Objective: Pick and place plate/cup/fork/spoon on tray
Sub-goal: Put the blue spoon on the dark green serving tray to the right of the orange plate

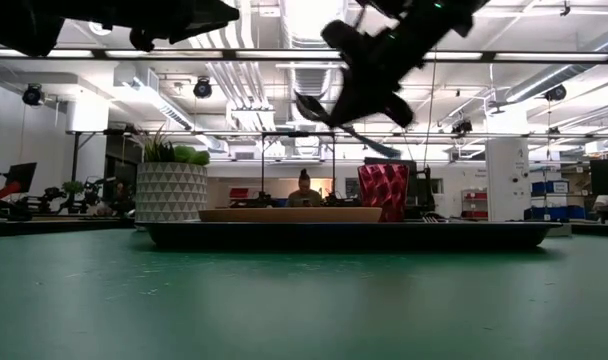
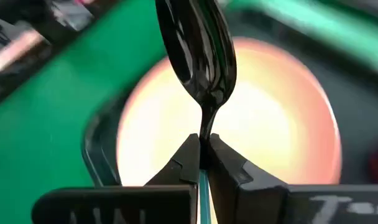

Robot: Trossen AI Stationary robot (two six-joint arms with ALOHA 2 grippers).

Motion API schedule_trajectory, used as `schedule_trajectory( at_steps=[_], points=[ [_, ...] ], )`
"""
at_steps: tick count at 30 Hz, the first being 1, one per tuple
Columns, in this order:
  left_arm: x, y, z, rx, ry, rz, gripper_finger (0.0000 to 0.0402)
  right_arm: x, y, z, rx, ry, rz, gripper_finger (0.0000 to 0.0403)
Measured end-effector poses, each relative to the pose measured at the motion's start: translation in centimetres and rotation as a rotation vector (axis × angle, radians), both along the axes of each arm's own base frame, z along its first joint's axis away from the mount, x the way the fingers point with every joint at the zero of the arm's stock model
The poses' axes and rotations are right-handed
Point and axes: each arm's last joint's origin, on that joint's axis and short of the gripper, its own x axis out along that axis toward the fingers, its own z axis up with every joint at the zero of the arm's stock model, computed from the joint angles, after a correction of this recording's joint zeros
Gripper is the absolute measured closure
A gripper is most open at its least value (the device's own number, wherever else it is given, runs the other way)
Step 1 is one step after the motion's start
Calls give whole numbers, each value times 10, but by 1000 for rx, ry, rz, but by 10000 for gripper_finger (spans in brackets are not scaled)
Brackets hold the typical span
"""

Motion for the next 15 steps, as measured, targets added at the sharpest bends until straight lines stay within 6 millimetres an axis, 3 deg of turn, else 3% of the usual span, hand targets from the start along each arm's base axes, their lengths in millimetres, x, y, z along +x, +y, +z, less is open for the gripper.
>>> schedule_trajectory(
  at_steps=[6, 11, 15],
  points=[
    [-5, 2, -7, 14, 24, 3, 280, -40, 8, -25, 300, 96, -78, 394],
    [-6, 2, -8, 14, 28, 3, 280, -72, 11, -51, 459, 123, -277, 394],
    [-5, 2, -8, 9, 23, 2, 280, -85, 5, -75, 526, 117, -447, 394]
  ],
)
